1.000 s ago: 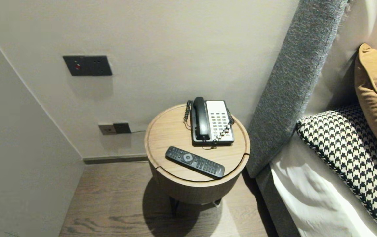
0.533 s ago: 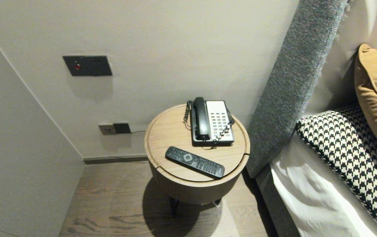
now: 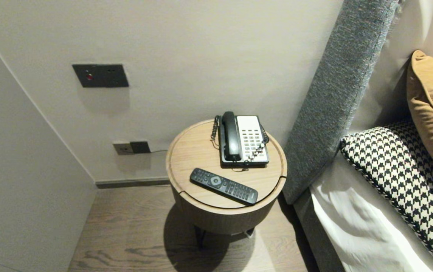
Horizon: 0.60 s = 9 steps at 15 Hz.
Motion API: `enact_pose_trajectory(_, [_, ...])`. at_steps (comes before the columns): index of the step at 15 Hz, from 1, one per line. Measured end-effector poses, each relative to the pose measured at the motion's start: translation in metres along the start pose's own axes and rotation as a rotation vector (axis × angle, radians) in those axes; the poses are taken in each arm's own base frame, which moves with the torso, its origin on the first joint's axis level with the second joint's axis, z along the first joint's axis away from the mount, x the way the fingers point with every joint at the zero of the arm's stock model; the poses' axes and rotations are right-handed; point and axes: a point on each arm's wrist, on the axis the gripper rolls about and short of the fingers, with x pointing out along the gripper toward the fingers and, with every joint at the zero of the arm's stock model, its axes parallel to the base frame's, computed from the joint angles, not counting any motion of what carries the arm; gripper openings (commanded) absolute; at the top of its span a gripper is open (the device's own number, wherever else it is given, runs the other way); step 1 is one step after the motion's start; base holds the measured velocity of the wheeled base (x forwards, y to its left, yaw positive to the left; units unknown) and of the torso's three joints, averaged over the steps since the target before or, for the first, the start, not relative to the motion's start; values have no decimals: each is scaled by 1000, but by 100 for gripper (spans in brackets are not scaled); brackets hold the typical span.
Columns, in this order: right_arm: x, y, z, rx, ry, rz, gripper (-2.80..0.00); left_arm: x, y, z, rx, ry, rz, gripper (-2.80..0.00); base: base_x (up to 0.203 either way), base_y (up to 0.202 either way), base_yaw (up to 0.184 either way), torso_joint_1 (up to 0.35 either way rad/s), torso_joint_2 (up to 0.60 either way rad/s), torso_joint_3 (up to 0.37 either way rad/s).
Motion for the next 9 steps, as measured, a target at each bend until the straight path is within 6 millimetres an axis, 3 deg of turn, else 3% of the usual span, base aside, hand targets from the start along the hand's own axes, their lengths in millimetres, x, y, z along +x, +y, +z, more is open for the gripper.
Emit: enact_pose_trajectory(9, [-2,0,0,119,-20,-16,-280,0,0,0,0,0,0,-280,0,0,0,0,0,0])
